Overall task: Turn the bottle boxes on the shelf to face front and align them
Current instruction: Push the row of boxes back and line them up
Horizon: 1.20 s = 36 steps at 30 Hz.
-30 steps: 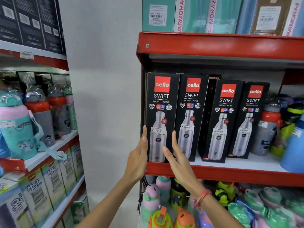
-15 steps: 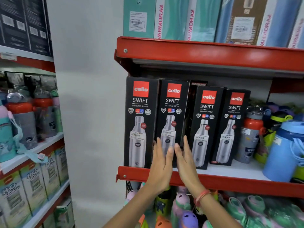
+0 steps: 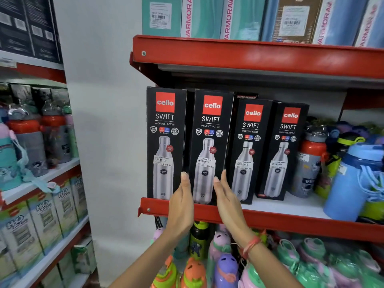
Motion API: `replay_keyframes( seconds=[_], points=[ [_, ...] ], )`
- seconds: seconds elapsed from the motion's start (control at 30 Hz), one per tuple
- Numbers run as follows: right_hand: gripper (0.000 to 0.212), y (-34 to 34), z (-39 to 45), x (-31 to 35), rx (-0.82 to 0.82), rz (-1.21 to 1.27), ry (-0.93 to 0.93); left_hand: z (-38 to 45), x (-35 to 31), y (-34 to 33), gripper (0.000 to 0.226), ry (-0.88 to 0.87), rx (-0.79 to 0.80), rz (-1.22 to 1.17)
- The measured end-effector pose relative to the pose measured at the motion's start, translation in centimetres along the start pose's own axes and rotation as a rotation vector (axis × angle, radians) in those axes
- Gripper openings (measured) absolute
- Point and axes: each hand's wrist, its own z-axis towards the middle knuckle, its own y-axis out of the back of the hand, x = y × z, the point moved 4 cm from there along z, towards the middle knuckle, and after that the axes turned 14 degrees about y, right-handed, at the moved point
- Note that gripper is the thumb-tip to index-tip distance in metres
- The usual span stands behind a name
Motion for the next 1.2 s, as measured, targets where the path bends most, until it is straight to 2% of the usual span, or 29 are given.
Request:
replay_keyframes(
  seconds=[0.1,0.3,0.4,0.47,0.57,0.63,0.7,0.8,0.9,1.0,1.2],
  points=[
    [0.064,0.4,-0.8,0.4,0.019,-0.023,0.017,-0.1,0.3,0.6,0.104,0.014,0.000,-0.068],
    [0.055,1.2,-1.4,0.7,0.001,-0.015,0.038,-0.6,-0.4,1.0,0.112,0.007,0.021,-0.056],
    [0.056,1.8,-1.4,0.6,0.022,0.027,0.056,-0.7,-0.7,1.3,0.108,-0.004,0.019,-0.017],
    [0.060,2.5,-1.0,0.5,0.005,0.067,0.082,-1.4,-1.2,1.1,0.095,-0.085,-0.049,0.040],
    [0.049,4.9,-0.2,0.4,-0.160,0.134,0.130,-2.7,-3.0,-0.5,0.053,-0.326,-0.194,0.121],
    [0.044,6.8,0.1,0.0,-0.281,0.150,0.154,-2.8,-4.0,-2.8,0.036,-0.400,-0.132,0.133],
    [0.046,8.1,0.4,-1.1,-0.345,0.141,0.138,-2.3,-4.2,-5.7,0.032,-0.366,-0.006,0.168],
    [0.060,9.5,1.1,-3.0,-0.315,0.101,0.062,-1.4,-3.1,-10.0,0.054,-0.238,0.155,0.178],
    [0.073,9.4,1.6,-3.8,-0.165,0.106,0.005,-0.3,-1.9,-12.1,0.083,-0.087,0.186,0.161],
    [0.069,9.1,1.7,-4.2,-0.023,0.104,-0.011,0.7,-0.6,-12.6,0.084,0.027,0.177,0.181],
    [0.056,10.0,0.6,-4.1,0.066,0.035,0.017,-0.1,-0.3,-11.4,0.083,-0.016,0.116,0.234]
  ],
)
